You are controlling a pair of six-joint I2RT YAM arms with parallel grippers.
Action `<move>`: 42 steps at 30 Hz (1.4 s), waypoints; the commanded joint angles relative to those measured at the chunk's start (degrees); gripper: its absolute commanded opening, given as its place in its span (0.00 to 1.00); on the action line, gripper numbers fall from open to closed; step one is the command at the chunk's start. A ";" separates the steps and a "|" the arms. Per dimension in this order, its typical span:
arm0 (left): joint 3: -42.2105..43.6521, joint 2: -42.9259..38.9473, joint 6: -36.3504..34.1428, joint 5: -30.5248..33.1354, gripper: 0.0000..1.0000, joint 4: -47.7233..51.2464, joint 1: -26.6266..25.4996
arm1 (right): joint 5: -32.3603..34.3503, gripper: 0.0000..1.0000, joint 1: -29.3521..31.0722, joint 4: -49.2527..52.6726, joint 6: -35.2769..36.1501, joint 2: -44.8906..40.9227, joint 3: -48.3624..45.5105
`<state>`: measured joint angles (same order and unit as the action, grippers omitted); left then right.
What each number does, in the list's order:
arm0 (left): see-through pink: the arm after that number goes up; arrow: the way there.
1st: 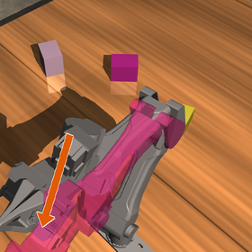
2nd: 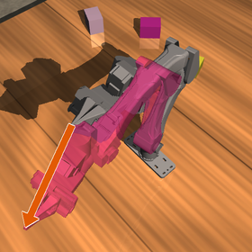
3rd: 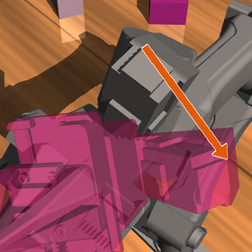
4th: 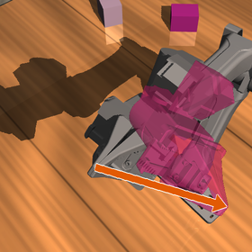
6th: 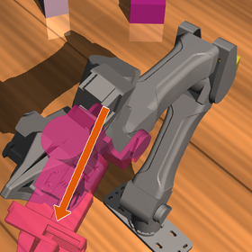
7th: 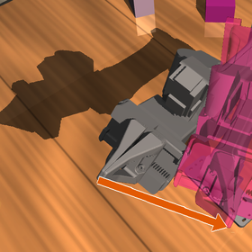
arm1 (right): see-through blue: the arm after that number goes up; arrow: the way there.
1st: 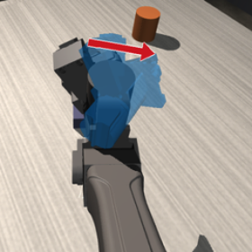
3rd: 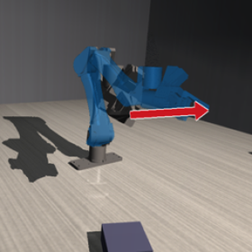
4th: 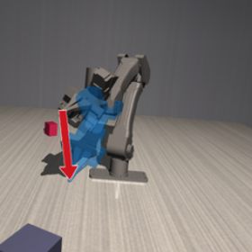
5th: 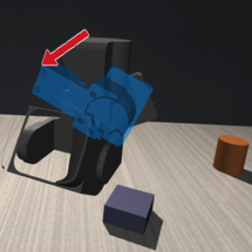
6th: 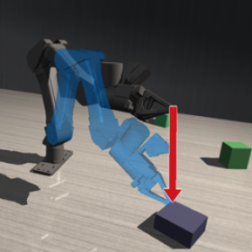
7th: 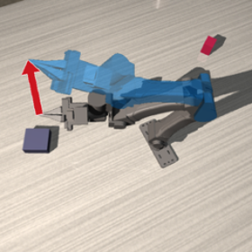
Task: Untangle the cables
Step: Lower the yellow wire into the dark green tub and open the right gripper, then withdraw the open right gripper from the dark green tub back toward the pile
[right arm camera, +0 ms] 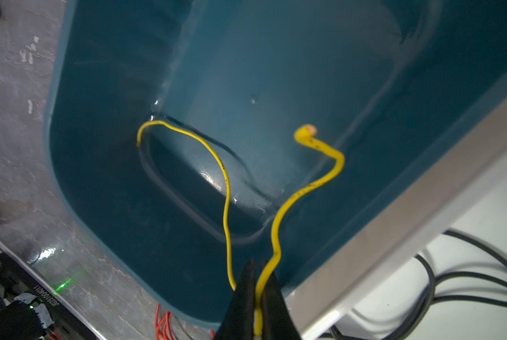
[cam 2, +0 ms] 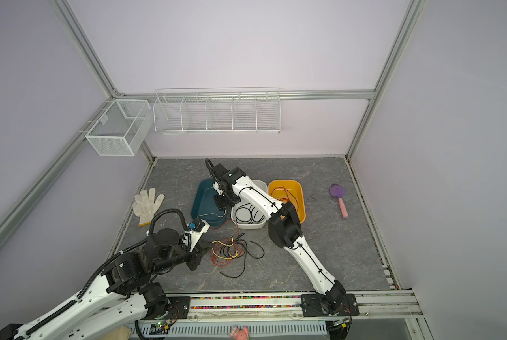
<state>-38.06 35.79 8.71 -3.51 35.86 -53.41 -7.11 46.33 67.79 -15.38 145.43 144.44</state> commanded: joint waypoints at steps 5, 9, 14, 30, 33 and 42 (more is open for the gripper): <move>0.45 0.16 -0.80 -1.10 0.00 -1.05 0.15 | -0.79 0.13 -0.11 -0.08 1.55 -0.47 0.41; 0.45 0.33 -0.82 -1.32 0.00 -1.14 0.15 | -1.50 0.19 -0.14 -0.27 1.58 -0.84 0.49; 0.47 0.33 -0.84 -1.38 0.00 -1.14 0.15 | -0.97 0.23 -0.17 0.00 1.58 -1.46 0.58; 0.50 0.68 -0.76 -1.94 0.00 -1.16 0.15 | -0.80 0.63 -0.14 0.55 2.69 -5.67 1.72; 0.49 0.73 -0.71 -1.92 0.00 -1.16 0.15 | -0.80 0.67 -0.15 0.16 3.11 -6.43 2.04; 0.52 0.77 -0.71 -2.04 0.00 -1.23 0.15 | -0.82 0.74 -0.15 0.24 4.99 -10.27 2.56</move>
<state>-38.06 36.64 8.71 -4.84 35.81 -53.41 -7.53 46.30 67.68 -12.38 138.89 146.30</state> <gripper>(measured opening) 0.049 0.740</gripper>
